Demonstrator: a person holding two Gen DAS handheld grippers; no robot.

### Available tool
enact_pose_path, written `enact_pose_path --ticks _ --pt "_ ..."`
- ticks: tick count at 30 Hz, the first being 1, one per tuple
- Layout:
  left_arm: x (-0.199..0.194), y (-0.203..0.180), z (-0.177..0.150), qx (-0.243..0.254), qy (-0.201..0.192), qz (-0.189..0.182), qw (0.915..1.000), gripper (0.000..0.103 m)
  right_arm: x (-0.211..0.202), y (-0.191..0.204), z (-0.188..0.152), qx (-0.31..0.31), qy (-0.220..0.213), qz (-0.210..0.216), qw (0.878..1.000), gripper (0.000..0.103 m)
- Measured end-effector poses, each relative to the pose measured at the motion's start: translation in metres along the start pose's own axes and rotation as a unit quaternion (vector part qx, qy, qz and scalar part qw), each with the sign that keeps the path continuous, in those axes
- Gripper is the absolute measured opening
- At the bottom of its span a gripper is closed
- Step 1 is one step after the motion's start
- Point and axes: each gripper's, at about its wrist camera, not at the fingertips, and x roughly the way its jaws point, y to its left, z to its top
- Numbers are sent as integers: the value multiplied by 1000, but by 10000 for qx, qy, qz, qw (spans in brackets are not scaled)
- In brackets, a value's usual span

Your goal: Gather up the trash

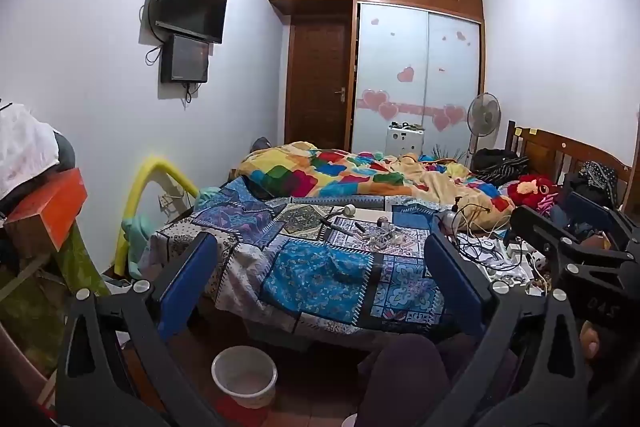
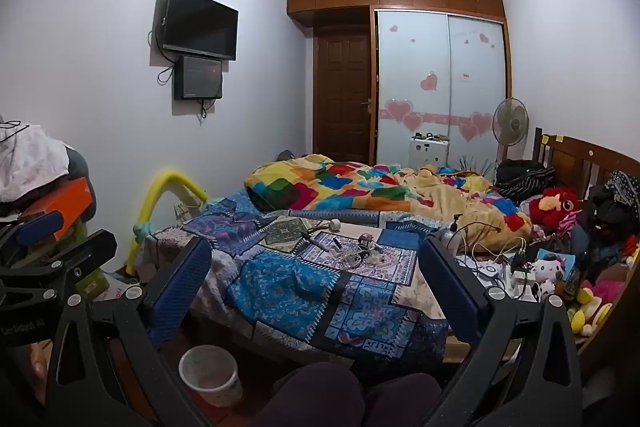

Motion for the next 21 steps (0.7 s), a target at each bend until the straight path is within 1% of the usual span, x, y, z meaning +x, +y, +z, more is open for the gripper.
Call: enact_pose_path --ticks 9,14,21 --pt "-2 -3 -1 -47 36 48 10000 103 -1 0 -1 16 -57 3 10000 103" --pt "-6 -3 -10 -86 52 31 9999 103 -3 2 1 89 -32 47 9999 103" --pt "2 0 -6 -218 179 30 9996 103 -2 -3 0 245 25 103 9996 103"
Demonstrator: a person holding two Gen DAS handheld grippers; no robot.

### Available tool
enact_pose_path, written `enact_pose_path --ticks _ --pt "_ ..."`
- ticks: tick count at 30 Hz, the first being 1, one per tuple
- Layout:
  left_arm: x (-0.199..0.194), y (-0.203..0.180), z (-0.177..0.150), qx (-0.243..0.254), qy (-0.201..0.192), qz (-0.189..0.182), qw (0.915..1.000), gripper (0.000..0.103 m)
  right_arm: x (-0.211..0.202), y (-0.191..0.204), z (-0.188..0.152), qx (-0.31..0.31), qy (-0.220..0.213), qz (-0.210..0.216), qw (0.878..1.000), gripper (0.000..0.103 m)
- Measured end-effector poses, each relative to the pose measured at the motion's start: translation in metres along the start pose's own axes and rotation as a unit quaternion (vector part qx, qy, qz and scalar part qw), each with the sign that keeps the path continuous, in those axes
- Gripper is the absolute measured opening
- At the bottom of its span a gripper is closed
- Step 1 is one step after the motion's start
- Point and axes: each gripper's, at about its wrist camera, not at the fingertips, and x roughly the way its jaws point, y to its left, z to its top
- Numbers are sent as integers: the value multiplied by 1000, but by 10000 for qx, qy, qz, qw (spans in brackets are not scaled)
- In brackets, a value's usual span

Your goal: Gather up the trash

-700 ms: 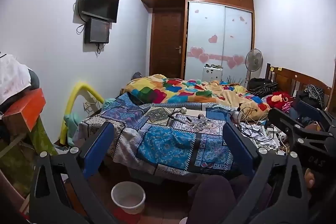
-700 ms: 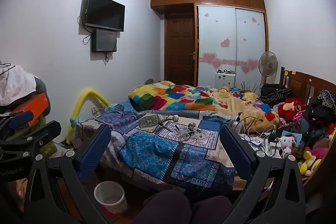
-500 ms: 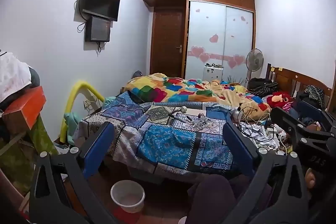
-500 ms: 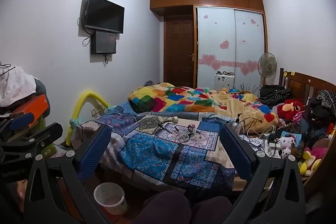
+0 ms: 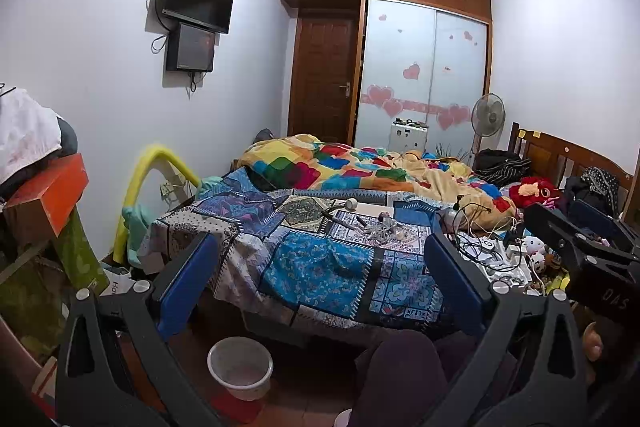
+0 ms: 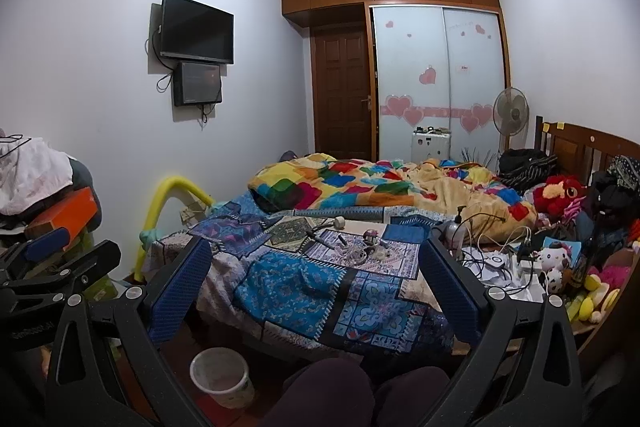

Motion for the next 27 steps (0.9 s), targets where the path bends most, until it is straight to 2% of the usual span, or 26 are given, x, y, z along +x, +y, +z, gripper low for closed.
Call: enact_pose_path --ticks 27 --pt "5 9 -5 -200 93 -79 9997 103 1 -4 -7 39 52 10 10000 103"
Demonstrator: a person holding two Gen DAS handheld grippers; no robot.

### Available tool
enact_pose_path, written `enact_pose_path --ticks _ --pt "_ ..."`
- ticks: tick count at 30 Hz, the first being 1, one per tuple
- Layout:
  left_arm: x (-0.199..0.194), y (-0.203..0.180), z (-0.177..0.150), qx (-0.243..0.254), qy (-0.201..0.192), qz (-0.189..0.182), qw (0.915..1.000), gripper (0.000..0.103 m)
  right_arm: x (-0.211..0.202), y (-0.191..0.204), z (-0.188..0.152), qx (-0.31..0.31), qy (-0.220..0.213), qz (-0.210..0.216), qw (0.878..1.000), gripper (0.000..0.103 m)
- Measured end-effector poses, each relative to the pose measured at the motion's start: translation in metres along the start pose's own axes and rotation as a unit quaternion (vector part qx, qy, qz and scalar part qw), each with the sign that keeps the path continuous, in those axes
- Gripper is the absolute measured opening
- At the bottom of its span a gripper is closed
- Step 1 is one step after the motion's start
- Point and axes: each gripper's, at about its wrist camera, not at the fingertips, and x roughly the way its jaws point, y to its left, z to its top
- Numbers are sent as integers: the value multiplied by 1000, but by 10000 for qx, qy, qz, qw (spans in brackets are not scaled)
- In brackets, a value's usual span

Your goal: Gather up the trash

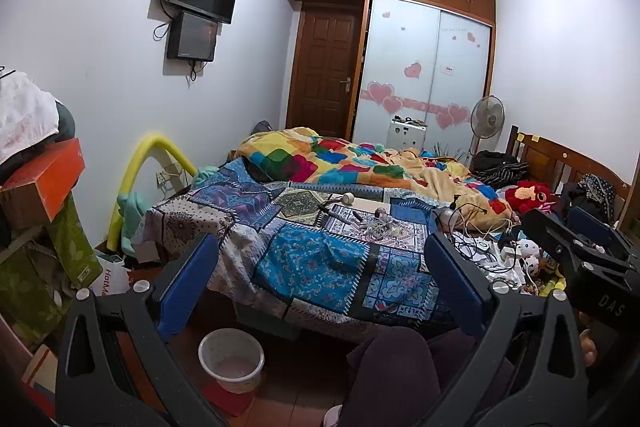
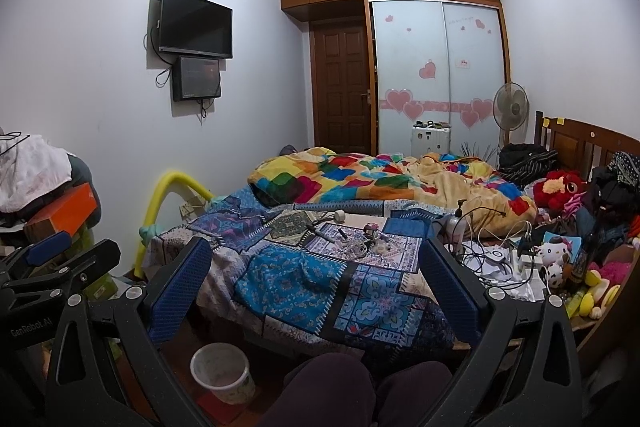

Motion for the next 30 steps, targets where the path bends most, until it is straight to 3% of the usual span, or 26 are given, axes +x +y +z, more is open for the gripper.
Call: enact_pose_path --ticks 30 --pt "5 -6 -3 -29 71 -12 10000 103 3 4 -2 4 91 12 10000 103"
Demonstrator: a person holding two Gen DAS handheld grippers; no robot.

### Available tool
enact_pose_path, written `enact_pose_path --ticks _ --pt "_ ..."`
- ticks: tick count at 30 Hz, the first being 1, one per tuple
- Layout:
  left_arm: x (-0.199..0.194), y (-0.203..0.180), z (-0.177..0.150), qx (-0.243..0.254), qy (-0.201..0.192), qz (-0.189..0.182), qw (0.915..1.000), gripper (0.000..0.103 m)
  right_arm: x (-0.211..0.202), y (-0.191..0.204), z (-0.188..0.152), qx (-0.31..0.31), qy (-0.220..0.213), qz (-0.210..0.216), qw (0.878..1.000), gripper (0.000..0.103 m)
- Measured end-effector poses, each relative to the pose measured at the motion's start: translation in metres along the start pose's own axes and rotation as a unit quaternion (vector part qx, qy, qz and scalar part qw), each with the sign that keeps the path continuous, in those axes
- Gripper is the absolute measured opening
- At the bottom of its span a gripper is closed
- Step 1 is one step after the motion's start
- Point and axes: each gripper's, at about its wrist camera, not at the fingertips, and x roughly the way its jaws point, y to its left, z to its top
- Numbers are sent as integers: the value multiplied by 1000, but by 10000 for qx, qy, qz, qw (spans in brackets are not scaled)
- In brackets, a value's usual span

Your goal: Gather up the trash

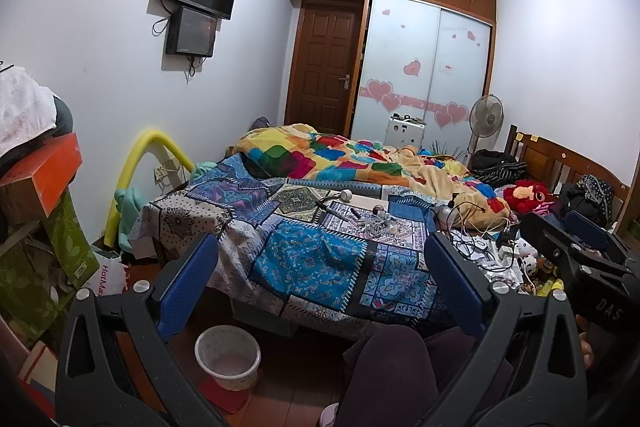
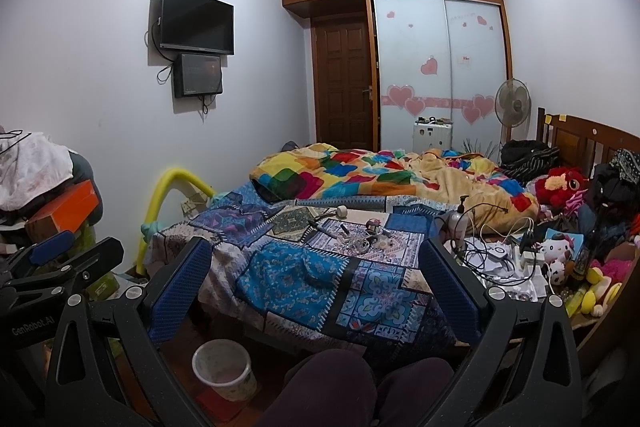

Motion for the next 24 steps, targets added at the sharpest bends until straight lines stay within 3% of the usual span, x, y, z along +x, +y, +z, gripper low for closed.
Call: enact_pose_path --ticks 11,24 --pt "40 2 12 58 162 -2 9999 103 31 -18 5 162 177 -228 9995 103" --pt "154 -20 42 123 678 -184 9975 103 108 -76 20 342 655 -823 9939 103"
